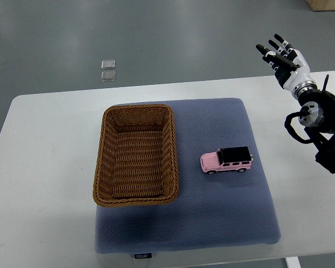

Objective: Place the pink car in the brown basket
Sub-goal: 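Swing the right hand over and lower it toward the pink SUV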

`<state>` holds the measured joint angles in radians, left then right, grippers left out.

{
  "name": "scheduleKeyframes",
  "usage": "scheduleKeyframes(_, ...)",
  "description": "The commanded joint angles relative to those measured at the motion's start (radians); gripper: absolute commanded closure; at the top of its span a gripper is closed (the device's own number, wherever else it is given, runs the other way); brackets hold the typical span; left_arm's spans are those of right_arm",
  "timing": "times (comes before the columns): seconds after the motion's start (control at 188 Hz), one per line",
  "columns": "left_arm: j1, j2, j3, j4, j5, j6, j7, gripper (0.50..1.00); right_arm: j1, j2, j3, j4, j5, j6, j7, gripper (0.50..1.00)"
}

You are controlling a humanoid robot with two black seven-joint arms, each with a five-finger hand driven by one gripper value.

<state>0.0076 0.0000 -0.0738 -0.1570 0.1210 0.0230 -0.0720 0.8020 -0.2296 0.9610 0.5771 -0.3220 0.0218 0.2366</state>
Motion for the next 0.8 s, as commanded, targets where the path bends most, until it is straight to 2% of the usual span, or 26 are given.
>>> scheduleKeyframes(0.0, 0.0, 0.0, 0.0, 0.001, 0.0, 0.0, 0.0, 0.5, 0.025, -0.05, -0.068, 0.036, -0.023, -0.02, -0.008, 0.593)
scheduleKeyframes(0.165, 0.0, 0.0, -0.001, 0.001, 0.0, 0.0, 0.0, 0.5, 0.123, -0.169, -0.321, 0.122, -0.088, -0.043, -0.008, 0.593)
scheduleKeyframes(0.304, 0.0, 0.0, 0.0, 0.001, 0.0, 0.0, 0.0, 0.5, 0.24, -0.292, -0.515, 0.181, -0.124, -0.019, -0.008, 0.593)
scheduleKeyframes(0.453, 0.0, 0.0, 0.0, 0.001, 0.0, 0.0, 0.0, 0.5, 0.388, -0.41, -0.743, 0.286, -0.226, 0.112, -0.011, 0.593)
scheduleKeyframes(0.56, 0.0, 0.0, 0.0, 0.001, 0.0, 0.0, 0.0, 0.5, 0.487, -0.487, -0.863, 0.394, -0.328, 0.167, -0.022, 0.593)
scheduleKeyframes(0.624, 0.0, 0.0, 0.0, -0.001, 0.0, 0.0, 0.0, 0.5, 0.568, -0.524, -0.932, 0.446, -0.378, 0.213, -0.066, 0.595)
scheduleKeyframes(0.693, 0.0, 0.0, 0.0, 0.001, 0.0, 0.0, 0.0, 0.5, 0.666, -0.539, -0.996, 0.464, -0.379, 0.291, -0.166, 0.597)
scheduleKeyframes(0.704, 0.0, 0.0, 0.0, 0.001, 0.0, 0.0, 0.0, 0.5, 0.666, -0.539, -0.996, 0.464, -0.379, 0.291, -0.166, 0.597)
scheduleKeyframes(0.794, 0.0, 0.0, 0.0, 0.001, 0.0, 0.0, 0.0, 0.5, 0.766, -0.536, -1.088, 0.464, -0.379, 0.32, -0.292, 0.599)
